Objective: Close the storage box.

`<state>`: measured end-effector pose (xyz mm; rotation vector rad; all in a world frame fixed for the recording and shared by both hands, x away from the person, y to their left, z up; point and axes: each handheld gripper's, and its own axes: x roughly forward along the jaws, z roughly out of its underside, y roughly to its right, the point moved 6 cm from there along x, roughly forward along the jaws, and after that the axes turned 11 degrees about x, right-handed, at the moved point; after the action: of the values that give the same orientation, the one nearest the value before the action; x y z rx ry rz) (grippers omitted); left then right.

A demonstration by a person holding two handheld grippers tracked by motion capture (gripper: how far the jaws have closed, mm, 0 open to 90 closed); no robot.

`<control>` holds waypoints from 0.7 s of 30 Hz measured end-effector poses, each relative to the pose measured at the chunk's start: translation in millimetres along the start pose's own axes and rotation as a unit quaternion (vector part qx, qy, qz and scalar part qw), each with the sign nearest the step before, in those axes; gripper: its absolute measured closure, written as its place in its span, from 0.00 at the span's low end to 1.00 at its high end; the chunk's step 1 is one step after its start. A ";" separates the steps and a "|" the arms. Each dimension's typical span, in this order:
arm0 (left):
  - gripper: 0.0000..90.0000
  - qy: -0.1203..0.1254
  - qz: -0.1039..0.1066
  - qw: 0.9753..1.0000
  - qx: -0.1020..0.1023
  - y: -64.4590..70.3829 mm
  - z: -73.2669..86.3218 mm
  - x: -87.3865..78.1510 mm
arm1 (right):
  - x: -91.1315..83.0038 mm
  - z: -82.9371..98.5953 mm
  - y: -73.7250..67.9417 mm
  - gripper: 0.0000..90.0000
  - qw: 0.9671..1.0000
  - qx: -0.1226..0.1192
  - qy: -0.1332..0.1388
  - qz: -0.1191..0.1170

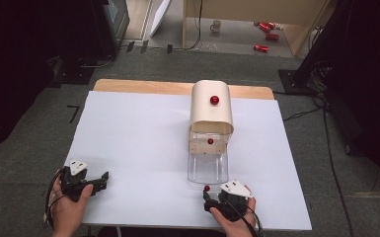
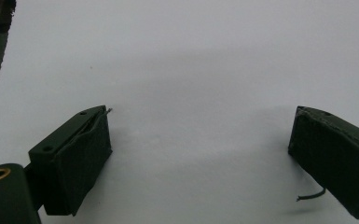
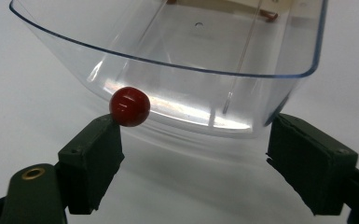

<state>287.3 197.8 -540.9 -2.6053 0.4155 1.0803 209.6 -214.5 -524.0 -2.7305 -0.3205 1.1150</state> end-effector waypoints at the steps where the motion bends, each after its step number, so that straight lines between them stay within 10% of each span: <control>1: 0.06 0.000 0.000 1.000 0.000 0.0 0.0 0.0 | 0.0 0.0 0.0 0.20 1.000 0.000 0.000 0.000; 21: 0.06 0.000 0.000 1.000 0.000 0.0 0.0 0.0 | 29.3 -45.7 8.2 0.22 1.000 0.012 0.013 0.012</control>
<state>287.3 197.8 -540.9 -2.6054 0.4158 1.0803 263.4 -218.3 -513.3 -2.7323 -0.2711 1.0816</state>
